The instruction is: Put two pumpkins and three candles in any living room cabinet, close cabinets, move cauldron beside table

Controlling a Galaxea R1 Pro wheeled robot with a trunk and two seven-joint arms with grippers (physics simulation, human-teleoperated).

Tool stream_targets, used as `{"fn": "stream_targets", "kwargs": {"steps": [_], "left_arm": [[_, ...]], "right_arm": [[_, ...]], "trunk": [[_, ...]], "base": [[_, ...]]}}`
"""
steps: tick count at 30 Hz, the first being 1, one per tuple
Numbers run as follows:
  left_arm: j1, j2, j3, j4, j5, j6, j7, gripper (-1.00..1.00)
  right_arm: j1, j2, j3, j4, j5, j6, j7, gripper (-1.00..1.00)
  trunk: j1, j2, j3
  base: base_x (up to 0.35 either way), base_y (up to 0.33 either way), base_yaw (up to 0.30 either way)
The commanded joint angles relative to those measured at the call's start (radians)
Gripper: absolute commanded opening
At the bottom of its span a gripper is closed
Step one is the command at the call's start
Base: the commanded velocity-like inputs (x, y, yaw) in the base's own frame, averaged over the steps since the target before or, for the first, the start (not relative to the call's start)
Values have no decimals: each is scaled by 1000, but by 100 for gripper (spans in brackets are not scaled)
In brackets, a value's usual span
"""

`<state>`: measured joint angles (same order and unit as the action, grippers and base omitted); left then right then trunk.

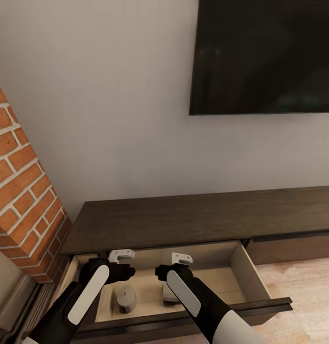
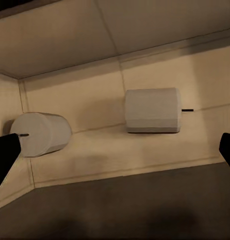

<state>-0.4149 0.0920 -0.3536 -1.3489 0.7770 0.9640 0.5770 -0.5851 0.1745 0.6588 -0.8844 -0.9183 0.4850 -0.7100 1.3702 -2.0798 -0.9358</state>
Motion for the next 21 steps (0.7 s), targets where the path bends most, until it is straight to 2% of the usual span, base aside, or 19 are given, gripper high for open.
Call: {"fn": "stream_targets", "kwargs": {"steps": [1,11,21], "left_arm": [[-1,1,-2,-1,10,1,10,100],[-1,-2,-3,-1,13,1,10,100],[-1,-3,-4,-1,12,1,10,100]], "right_arm": [[-1,0,1,0,-5,3,0,100],[-1,0,1,2,-7,3,13,100],[-1,0,1,2,-7,4,14,100]], "trunk": [[-4,7,2],[-42,77,34],[-81,147,65]], "base": [[-2,0,0],[0,0,-18],[0,0,-259]]}}
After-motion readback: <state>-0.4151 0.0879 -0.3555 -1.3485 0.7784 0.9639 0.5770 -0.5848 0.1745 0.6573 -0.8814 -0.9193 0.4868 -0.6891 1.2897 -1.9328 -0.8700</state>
